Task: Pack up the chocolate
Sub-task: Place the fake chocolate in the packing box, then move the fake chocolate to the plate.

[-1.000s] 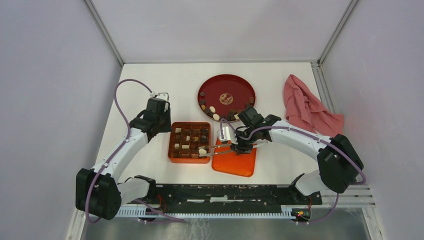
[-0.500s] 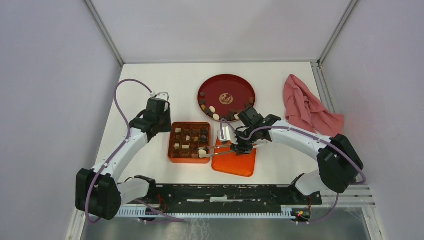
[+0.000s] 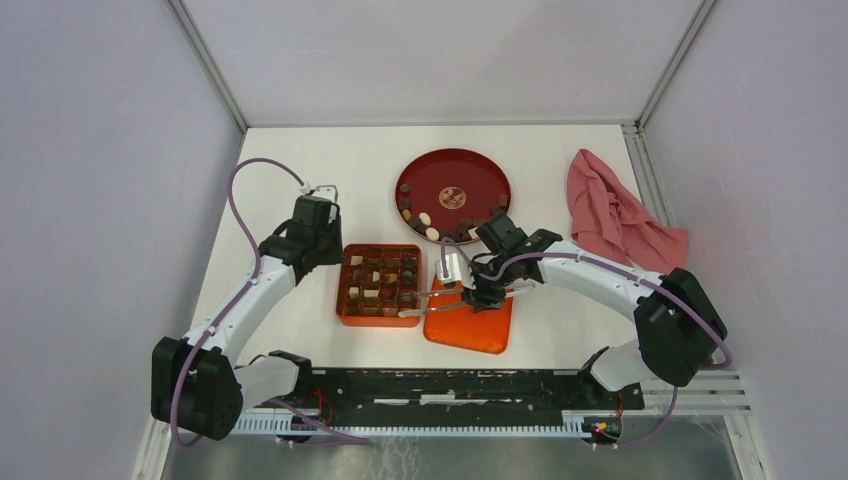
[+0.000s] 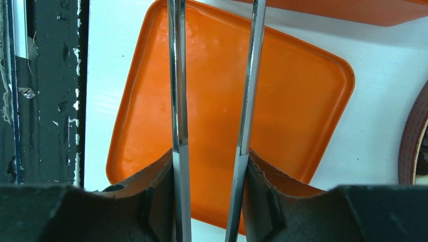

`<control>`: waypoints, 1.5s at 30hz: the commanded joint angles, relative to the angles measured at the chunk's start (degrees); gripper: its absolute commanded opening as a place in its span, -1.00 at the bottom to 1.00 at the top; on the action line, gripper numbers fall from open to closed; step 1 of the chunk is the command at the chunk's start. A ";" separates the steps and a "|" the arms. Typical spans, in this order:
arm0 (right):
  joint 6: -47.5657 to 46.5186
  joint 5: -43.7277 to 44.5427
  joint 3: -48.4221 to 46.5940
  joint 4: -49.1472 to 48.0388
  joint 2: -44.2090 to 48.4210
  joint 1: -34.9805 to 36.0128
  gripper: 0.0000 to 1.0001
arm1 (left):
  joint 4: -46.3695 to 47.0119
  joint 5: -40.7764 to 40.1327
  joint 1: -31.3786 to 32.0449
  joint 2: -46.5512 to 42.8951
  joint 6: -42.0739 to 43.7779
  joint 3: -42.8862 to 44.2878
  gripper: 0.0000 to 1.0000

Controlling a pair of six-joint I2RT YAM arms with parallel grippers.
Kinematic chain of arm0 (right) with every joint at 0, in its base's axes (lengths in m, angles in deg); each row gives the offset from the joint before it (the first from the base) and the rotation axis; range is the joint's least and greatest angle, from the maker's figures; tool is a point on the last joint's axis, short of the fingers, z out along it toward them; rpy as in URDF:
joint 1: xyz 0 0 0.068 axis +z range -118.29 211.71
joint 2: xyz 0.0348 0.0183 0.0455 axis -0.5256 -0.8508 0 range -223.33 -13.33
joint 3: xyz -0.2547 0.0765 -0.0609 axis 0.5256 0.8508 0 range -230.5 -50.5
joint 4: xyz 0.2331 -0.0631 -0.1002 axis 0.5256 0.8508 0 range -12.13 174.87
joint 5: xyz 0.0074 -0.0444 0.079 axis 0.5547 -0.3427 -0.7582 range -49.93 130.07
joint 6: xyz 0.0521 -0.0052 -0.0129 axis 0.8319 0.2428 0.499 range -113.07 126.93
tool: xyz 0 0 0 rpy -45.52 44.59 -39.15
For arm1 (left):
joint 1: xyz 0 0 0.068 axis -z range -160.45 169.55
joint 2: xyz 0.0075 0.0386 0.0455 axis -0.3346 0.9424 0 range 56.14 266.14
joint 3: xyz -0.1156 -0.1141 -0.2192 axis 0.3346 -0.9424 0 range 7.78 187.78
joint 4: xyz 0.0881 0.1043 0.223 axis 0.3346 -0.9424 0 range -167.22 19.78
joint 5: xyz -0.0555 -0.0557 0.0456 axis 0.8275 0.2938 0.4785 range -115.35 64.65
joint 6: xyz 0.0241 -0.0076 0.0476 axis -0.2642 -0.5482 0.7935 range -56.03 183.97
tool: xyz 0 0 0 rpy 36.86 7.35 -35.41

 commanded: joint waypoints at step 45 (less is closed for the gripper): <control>7.47 -2.76 -28.82 0.74 -10.66 -20.68 -0.23 | 49.26 21.94 0.24 -2.34 -22.17 -0.65 0.81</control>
